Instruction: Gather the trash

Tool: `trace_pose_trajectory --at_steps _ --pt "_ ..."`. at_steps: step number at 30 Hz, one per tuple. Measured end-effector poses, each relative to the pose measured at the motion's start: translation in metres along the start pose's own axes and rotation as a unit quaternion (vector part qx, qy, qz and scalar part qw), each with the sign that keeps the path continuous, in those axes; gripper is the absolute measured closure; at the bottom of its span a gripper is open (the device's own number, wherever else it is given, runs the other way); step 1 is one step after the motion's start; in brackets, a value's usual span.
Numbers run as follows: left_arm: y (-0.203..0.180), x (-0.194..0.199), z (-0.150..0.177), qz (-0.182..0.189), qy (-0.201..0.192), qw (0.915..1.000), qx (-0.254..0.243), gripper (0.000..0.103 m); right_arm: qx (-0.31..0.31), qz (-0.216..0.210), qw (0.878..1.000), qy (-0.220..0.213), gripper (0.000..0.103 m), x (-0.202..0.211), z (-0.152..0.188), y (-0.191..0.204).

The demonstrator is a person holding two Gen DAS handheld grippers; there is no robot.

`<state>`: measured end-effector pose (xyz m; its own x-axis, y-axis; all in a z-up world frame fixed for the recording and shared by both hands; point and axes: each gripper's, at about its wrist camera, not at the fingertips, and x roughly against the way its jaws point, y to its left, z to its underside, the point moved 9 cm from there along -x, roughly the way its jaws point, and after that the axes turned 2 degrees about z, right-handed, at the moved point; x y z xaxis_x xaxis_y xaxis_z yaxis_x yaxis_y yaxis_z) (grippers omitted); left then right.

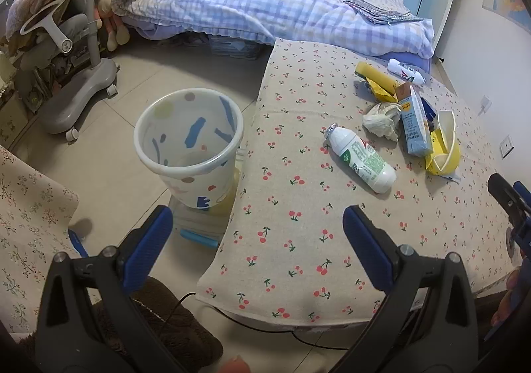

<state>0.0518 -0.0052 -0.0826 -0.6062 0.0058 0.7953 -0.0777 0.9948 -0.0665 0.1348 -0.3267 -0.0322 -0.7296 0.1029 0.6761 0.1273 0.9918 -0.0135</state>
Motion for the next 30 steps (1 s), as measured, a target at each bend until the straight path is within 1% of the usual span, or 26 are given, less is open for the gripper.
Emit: trace_pose_trajectory --at_steps 30 --pt "-0.0023 0.0016 0.0011 0.000 0.001 1.0000 -0.004 0.001 -0.006 -0.002 1.000 -0.006 0.000 0.0031 -0.0035 -0.0006"
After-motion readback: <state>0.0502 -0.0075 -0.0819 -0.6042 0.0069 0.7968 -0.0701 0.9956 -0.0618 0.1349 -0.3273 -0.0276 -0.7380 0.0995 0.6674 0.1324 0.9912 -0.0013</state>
